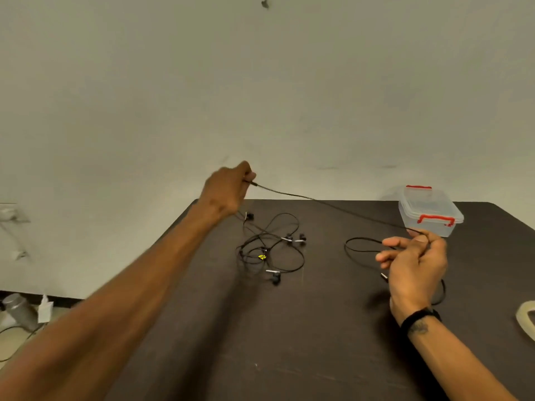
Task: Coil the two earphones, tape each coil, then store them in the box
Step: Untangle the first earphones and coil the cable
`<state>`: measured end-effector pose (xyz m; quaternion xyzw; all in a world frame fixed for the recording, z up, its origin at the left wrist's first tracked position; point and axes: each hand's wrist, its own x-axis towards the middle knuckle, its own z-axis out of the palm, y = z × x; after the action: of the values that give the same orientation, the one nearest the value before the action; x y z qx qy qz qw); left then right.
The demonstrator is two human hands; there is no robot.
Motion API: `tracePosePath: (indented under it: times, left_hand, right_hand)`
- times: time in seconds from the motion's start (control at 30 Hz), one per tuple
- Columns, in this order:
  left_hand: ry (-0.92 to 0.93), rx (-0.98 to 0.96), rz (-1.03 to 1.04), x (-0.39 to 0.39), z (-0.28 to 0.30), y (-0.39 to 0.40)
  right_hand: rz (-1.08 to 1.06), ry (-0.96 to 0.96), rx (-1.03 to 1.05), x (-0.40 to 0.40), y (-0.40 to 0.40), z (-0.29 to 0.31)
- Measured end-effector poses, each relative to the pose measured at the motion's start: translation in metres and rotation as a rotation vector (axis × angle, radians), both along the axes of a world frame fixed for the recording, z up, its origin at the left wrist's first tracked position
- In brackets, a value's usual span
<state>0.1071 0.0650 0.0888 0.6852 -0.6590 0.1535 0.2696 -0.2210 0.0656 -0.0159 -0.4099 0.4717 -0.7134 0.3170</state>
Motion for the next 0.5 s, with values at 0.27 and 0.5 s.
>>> tracePosePath:
  times: [0.27,0.5]
  left_hand:
    - [-0.133,-0.03,0.01,0.006,0.06,0.043]
    - [0.04,0.352,-0.196,-0.013,0.008,0.115]
  right_hand:
    - [-0.035,-0.066,0.11,-0.008,-0.004,-0.002]
    - [0.069,-0.023,0.226,-0.012,0.001,0.0]
